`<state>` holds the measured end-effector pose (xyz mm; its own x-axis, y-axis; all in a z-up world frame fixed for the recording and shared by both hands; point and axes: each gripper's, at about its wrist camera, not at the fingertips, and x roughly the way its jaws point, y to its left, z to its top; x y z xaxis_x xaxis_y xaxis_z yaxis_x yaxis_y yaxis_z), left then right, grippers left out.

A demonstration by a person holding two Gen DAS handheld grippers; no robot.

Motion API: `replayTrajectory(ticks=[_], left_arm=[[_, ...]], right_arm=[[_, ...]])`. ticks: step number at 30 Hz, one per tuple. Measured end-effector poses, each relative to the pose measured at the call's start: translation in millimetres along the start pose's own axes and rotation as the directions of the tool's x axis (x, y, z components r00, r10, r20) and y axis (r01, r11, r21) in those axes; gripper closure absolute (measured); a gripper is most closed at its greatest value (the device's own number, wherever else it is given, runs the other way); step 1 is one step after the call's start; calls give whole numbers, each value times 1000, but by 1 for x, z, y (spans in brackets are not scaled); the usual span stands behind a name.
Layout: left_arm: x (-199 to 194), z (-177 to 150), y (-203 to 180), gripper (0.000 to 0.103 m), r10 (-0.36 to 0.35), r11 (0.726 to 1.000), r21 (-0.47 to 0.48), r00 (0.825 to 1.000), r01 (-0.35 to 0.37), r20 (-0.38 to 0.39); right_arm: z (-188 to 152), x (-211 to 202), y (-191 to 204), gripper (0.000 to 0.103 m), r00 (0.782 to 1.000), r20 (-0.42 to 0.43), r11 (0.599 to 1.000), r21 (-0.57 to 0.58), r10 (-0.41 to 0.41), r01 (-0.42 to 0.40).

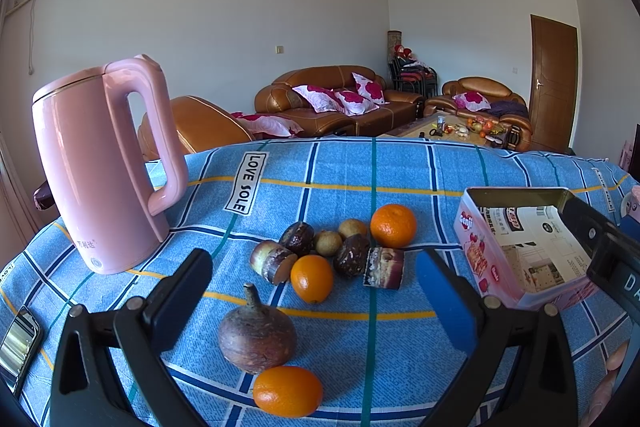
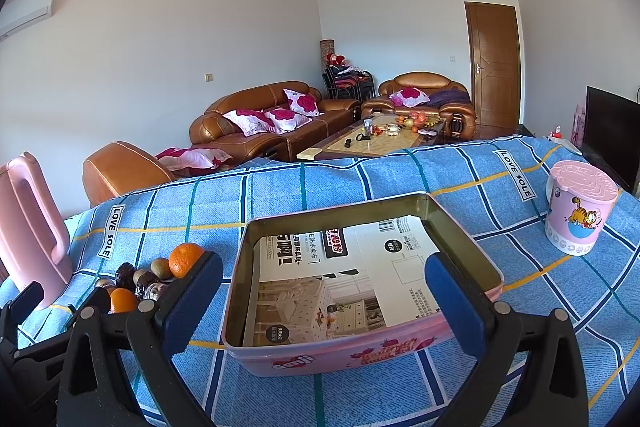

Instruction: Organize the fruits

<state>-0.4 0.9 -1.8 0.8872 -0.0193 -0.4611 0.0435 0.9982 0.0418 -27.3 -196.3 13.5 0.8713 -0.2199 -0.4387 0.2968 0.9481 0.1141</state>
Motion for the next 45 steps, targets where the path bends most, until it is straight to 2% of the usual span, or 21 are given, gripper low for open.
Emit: replayTrajectory(ticks=[14,17,19,21,24,26,27,29,32,35,37,38,40,41,42,44,45], left_arm=[[3,-1,3,0,8,1000,9,1000,-8,-22],[10,4,13,0,137,987,86,990,-134,-37],[14,10,34,0,211,976,59,976,-208,-46],[14,14,59,0,227,974,12,973,-227,-43],[12,18,87,0,295,955,-26,955,-296,-42],[11,18,100,0,322,945,-36,945,-324,-52],[13,18,106,0,320,946,-39,945,-323,-63],[16,18,113,0,303,951,-35,949,-307,-89],[19,16,119,0,293,954,-27,949,-298,-117],[20,14,123,0,232,968,-60,961,-243,-150],[23,14,126,0,172,977,-93,970,-190,-172],[24,14,126,0,152,979,-105,972,-173,-177],[24,14,125,0,127,982,-116,976,-149,-178],[24,14,125,0,122,983,-118,976,-144,-178],[25,14,124,0,119,983,-118,977,-141,-178],[24,14,123,0,112,984,-117,977,-135,-181],[25,14,122,0,103,985,-119,978,-126,-183]], right_arm=[[0,0,0,1,1000,-2,1000,0,12,-12],[-1,0,2,1,999,-3,999,-3,36,-36],[-1,-2,6,1,998,-2,998,-11,66,-66],[-2,-4,11,1,994,-4,994,-23,111,-111],[-5,-4,25,1,979,-34,977,-65,200,-202],[-9,-5,37,1,958,-74,954,-96,279,-285],[-11,-4,44,2,940,-101,936,-104,327,-337],[-16,-3,57,5,890,-163,890,-98,427,-445],[-27,1,84,11,790,-289,808,-85,540,-583],[-45,4,119,15,729,-406,749,-143,551,-646],[-57,5,140,20,711,-461,723,-193,530,-664],[-61,6,149,21,711,-479,712,-222,515,-666],[-69,6,162,25,724,-501,702,-282,474,-654],[-71,7,165,34,728,-511,698,-301,457,-650],[-73,9,167,38,723,-525,693,-306,449,-653],[-78,11,169,52,704,-563,686,-300,433,-663],[-78,13,168,54,705,-565,689,-301,429,-660]])
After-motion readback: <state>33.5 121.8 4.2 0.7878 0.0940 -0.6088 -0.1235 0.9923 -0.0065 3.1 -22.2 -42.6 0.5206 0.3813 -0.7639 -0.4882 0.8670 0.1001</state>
